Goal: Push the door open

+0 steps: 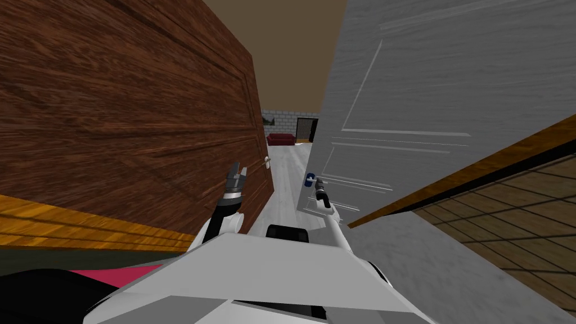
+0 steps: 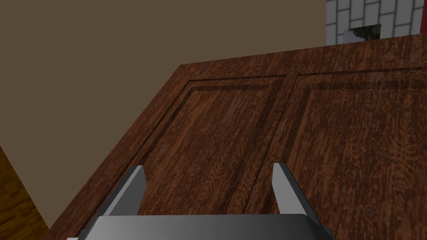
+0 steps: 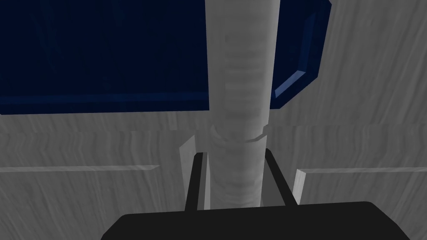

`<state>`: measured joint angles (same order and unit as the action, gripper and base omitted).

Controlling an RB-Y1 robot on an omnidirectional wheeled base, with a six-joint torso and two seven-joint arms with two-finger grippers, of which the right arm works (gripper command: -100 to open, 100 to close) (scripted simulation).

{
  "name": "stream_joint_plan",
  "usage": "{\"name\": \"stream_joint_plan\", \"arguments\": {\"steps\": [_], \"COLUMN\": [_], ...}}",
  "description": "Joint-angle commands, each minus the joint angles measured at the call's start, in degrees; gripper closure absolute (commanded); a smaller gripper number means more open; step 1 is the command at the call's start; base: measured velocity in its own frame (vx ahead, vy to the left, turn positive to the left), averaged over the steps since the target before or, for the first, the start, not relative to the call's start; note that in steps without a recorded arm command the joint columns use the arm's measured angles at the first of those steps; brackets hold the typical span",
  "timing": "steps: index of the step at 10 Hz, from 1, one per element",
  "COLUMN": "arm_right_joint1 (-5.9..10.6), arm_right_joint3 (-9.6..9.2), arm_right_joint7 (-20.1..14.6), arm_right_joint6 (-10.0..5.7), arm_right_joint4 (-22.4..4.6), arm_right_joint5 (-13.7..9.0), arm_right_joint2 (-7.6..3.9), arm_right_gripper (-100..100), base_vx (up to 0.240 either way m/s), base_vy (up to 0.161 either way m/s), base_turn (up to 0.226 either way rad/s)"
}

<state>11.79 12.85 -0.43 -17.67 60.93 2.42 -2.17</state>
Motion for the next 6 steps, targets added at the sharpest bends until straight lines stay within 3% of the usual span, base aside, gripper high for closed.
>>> {"name": "stream_joint_plan", "arguments": {"steps": [1, 6], "arm_right_joint1": [0.36, 0.84], "arm_right_joint3": [1.58, 4.55], "arm_right_joint7": [0.7, 1.9], "arm_right_joint6": [-0.39, -0.41], "arm_right_joint4": [0.2, -0.3], "arm_right_joint5": [-0.1, -0.4], "arm_right_joint2": [-0.12, 1.58], "arm_right_gripper": [100, 100], "base_vx": [0.135, 0.167], "base_vy": [0.079, 0.097], "base_turn": [-0.063, -0.1]}}
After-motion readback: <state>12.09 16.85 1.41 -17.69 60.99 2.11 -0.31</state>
